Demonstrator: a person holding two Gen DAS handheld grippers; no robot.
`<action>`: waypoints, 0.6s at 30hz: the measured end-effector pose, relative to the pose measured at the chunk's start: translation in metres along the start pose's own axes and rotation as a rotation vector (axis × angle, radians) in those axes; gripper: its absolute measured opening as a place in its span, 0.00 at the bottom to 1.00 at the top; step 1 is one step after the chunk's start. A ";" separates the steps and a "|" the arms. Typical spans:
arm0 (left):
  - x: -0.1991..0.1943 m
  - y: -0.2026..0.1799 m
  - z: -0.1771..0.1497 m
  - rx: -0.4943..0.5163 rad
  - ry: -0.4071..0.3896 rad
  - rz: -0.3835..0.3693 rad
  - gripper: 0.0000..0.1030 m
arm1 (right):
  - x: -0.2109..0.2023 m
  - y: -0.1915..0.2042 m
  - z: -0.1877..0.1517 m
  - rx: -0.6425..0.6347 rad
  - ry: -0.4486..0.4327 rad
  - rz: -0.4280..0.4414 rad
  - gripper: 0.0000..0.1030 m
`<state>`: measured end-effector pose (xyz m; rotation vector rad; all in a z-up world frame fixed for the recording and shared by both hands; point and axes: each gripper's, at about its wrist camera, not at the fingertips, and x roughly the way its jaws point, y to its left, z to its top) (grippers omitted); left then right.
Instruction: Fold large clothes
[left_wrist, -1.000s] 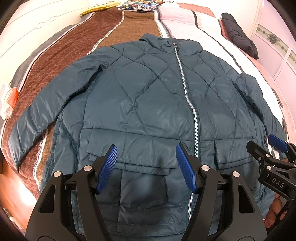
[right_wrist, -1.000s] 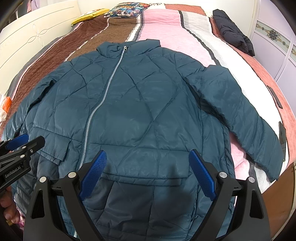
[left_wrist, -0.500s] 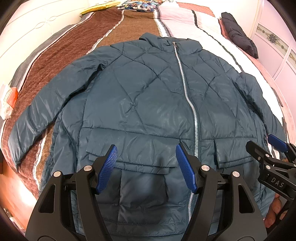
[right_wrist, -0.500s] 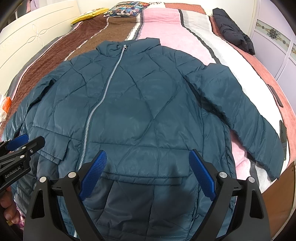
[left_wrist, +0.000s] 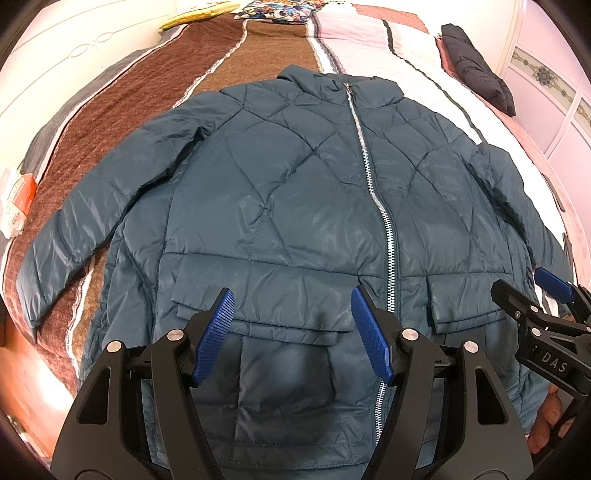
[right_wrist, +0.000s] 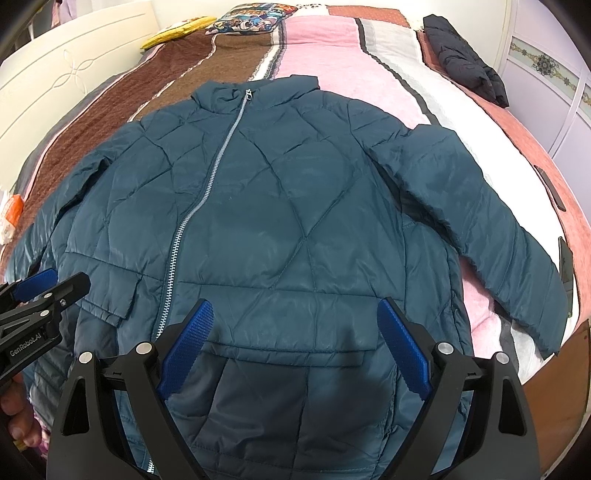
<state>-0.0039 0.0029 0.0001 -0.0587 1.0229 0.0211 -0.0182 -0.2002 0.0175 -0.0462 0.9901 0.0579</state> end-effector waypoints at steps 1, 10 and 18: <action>0.000 0.000 0.000 0.000 0.000 0.000 0.64 | 0.000 0.000 0.000 0.002 -0.001 0.000 0.85; 0.000 -0.001 -0.001 0.003 -0.003 0.001 0.64 | -0.001 -0.001 0.000 0.009 -0.003 0.002 0.85; -0.001 0.000 -0.002 0.003 -0.002 0.002 0.64 | -0.001 -0.003 0.000 0.010 -0.003 0.003 0.85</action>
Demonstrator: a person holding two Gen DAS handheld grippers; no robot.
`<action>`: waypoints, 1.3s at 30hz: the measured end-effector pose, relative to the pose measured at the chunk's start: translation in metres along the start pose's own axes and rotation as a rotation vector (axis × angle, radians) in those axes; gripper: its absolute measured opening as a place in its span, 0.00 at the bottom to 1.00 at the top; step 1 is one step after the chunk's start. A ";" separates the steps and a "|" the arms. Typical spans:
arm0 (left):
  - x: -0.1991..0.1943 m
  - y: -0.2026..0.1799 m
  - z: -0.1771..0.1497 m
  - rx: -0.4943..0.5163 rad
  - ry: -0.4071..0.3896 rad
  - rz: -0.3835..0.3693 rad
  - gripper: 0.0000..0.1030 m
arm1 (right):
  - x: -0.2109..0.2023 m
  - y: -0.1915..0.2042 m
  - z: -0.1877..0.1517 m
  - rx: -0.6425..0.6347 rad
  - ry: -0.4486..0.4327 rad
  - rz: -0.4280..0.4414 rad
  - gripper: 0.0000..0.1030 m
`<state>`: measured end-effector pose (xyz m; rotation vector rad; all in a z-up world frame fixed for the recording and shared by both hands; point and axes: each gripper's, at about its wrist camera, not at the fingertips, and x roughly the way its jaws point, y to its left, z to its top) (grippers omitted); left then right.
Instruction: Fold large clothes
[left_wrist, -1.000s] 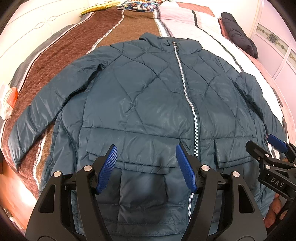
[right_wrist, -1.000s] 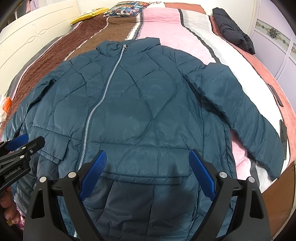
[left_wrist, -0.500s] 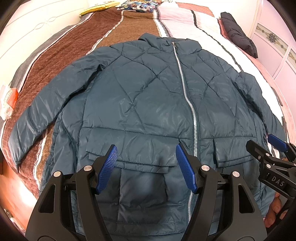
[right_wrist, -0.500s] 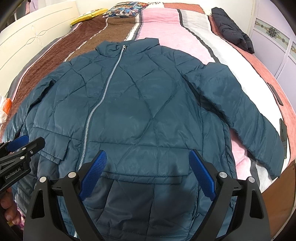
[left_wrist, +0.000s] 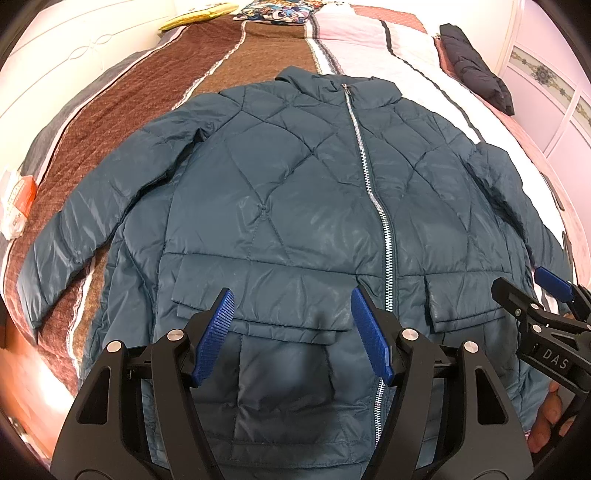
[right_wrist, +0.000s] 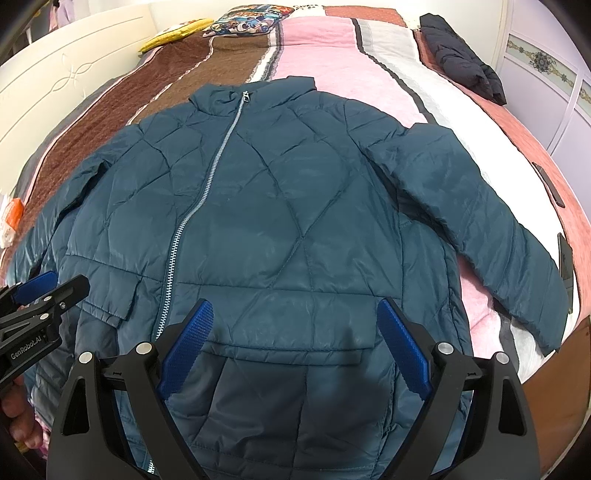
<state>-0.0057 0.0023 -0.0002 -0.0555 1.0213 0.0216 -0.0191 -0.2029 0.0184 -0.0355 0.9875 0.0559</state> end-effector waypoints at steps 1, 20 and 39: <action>0.000 0.000 0.001 0.000 0.000 0.000 0.64 | 0.000 0.000 0.000 0.001 0.000 0.000 0.85; 0.005 -0.005 0.002 0.010 0.024 0.010 0.64 | 0.006 -0.030 -0.001 0.118 0.015 -0.004 0.85; 0.012 0.000 0.021 0.003 0.033 0.017 0.65 | 0.006 -0.161 -0.010 0.471 0.019 -0.125 0.83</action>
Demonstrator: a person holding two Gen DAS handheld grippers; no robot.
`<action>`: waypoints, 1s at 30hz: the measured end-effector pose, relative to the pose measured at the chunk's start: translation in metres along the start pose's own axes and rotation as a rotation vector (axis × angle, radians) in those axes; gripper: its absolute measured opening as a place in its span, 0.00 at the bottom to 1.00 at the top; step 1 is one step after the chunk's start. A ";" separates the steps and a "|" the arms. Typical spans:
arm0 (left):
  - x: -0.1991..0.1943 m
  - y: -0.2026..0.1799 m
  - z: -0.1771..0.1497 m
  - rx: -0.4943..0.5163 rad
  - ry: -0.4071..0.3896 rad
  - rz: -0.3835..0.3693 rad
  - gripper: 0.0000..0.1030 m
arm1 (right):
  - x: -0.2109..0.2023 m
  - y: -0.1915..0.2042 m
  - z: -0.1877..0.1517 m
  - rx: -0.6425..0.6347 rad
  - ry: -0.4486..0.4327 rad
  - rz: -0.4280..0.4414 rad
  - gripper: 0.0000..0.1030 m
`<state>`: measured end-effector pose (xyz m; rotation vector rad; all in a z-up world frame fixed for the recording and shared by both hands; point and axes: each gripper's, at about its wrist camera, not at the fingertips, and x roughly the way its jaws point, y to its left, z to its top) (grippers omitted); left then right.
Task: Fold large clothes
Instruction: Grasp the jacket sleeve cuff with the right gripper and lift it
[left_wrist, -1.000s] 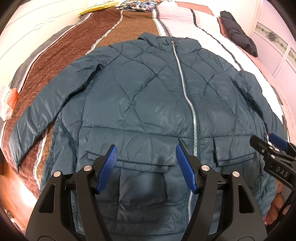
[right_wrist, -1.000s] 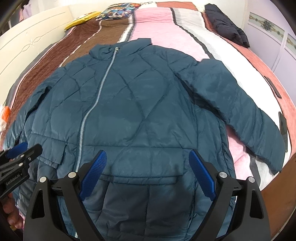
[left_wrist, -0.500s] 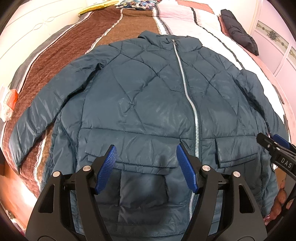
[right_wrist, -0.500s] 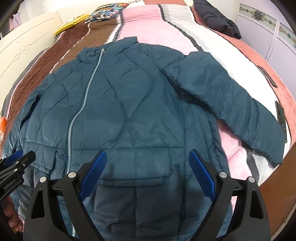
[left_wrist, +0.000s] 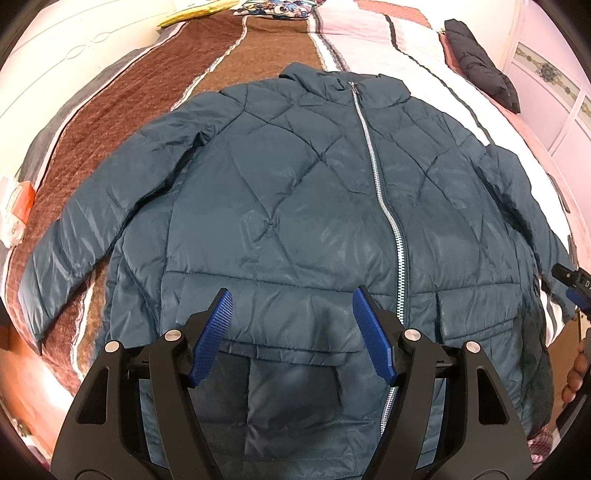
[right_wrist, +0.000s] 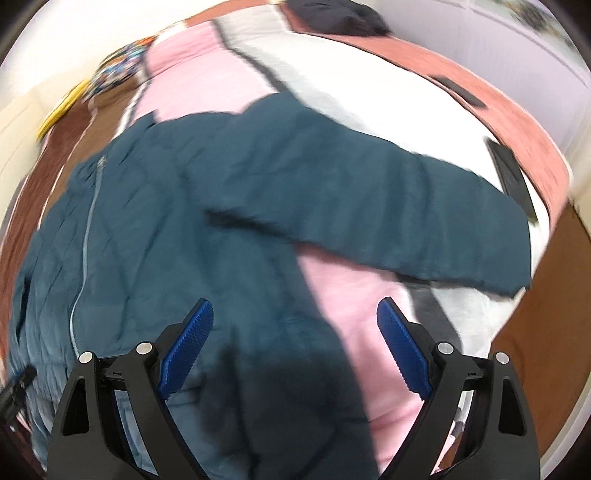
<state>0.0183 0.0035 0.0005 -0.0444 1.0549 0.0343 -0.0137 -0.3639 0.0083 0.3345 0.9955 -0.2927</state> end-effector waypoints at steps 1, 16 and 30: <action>0.000 0.000 0.001 -0.002 0.000 0.000 0.65 | 0.002 -0.009 0.002 0.031 0.009 0.002 0.81; 0.011 0.012 -0.001 -0.038 0.036 0.011 0.65 | 0.040 -0.151 0.003 0.712 0.113 0.270 0.58; 0.008 0.018 -0.005 -0.050 0.038 0.019 0.65 | 0.055 -0.184 -0.013 0.941 0.093 0.297 0.54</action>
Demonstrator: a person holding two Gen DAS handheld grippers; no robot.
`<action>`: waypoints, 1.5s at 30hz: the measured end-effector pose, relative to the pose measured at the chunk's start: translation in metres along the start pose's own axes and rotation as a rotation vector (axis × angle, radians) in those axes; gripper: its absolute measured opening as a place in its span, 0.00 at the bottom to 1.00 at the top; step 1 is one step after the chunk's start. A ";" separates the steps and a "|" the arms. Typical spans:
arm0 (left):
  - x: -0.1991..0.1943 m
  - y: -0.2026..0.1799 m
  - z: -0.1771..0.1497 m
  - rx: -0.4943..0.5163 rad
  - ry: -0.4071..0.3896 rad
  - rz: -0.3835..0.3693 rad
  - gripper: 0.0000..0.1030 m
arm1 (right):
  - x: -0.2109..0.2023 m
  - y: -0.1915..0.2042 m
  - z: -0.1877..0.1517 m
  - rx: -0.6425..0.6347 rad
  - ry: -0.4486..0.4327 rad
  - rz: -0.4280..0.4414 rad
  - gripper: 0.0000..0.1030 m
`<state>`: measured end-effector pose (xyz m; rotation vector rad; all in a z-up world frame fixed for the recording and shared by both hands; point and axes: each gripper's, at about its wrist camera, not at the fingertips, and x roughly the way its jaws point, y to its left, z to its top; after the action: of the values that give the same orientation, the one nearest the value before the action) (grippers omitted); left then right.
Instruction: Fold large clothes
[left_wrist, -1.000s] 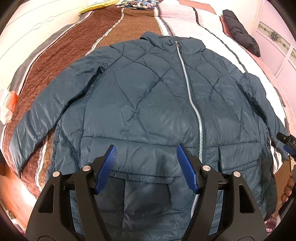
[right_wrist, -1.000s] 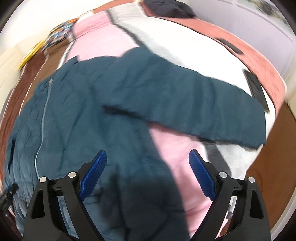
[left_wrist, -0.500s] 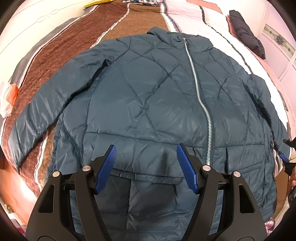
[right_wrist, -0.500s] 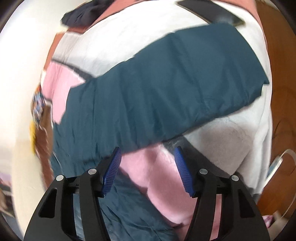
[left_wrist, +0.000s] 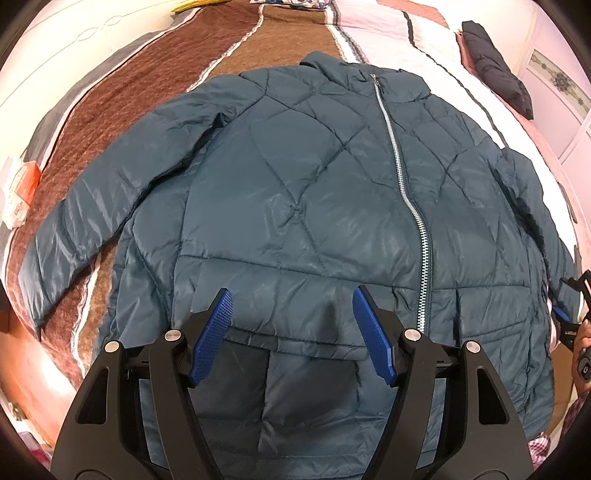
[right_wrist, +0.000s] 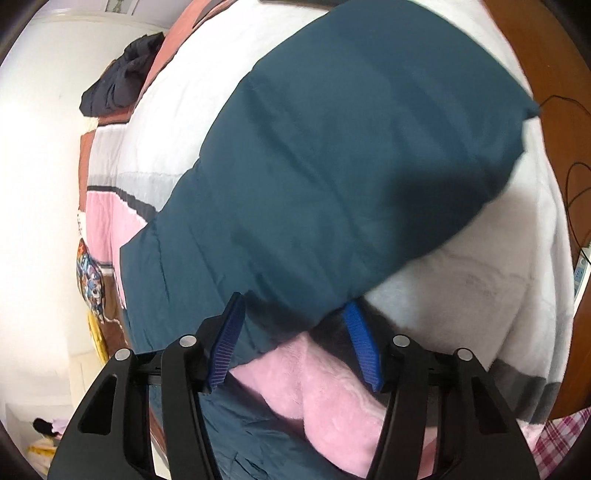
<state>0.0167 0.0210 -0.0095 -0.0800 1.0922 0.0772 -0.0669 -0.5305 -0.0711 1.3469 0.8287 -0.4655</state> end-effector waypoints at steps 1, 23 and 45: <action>0.000 0.000 0.000 -0.003 0.001 0.000 0.65 | -0.001 -0.001 0.000 0.002 -0.010 -0.007 0.54; -0.002 0.025 -0.004 -0.083 -0.025 -0.036 0.65 | -0.080 0.218 -0.058 -0.899 -0.480 0.117 0.07; -0.006 0.096 -0.016 -0.237 -0.059 -0.059 0.65 | 0.131 0.297 -0.390 -1.822 0.001 0.019 0.07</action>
<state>-0.0101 0.1145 -0.0142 -0.3210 1.0171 0.1552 0.1336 -0.0738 0.0237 -0.3441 0.8000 0.3534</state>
